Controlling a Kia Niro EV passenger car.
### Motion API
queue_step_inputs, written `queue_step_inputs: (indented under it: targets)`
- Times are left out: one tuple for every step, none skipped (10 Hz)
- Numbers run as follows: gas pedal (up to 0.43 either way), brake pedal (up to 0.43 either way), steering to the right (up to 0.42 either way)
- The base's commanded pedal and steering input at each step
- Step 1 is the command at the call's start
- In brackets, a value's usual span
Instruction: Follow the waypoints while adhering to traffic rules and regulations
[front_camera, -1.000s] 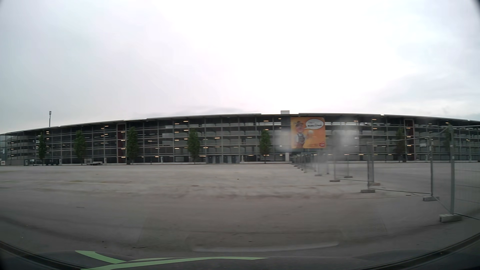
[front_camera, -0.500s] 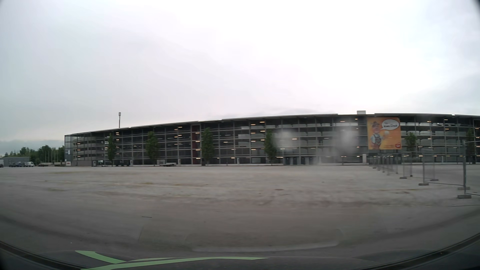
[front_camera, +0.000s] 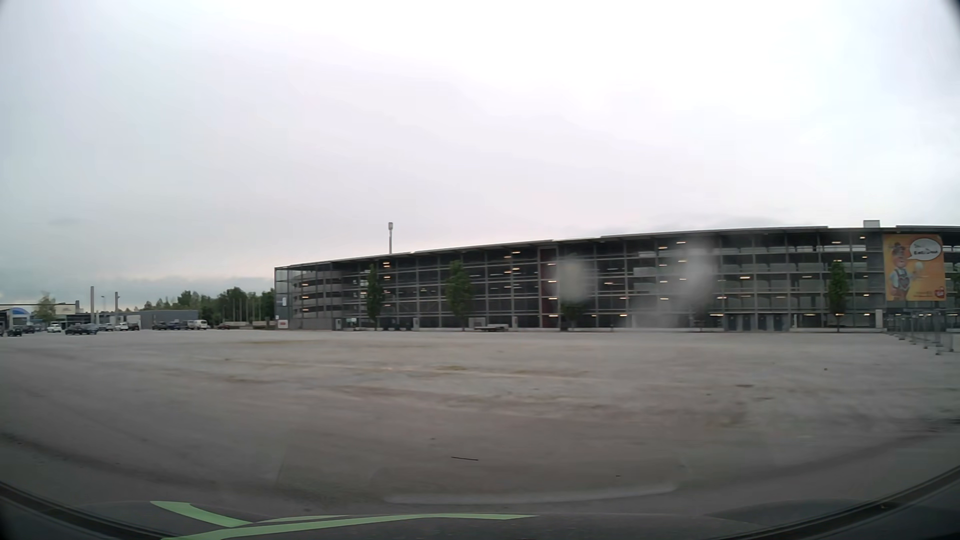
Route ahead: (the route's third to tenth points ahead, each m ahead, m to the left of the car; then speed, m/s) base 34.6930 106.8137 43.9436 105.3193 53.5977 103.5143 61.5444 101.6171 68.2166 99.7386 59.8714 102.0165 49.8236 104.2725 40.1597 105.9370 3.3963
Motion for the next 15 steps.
queue_step_inputs:
  targets:
    - [0.079,0.000,-0.646]
    - [0.087,0.000,-0.637]
    - [0.087,0.000,-0.622]
    - [0.087,0.000,-0.605]
    - [0.087,0.000,-0.586]
    - [0.087,0.000,-0.561]
    - [0.087,0.000,-0.532]
    - [0.087,0.000,-0.505]
    - [0.098,0.000,-0.484]
    - [0.098,0.000,-0.453]
    - [0.098,0.000,-0.421]
    - [0.098,0.000,-0.395]
    - [0.098,0.000,-0.374]
    - [0.110,0.000,-0.348]
    - [0.110,0.000,-0.317]
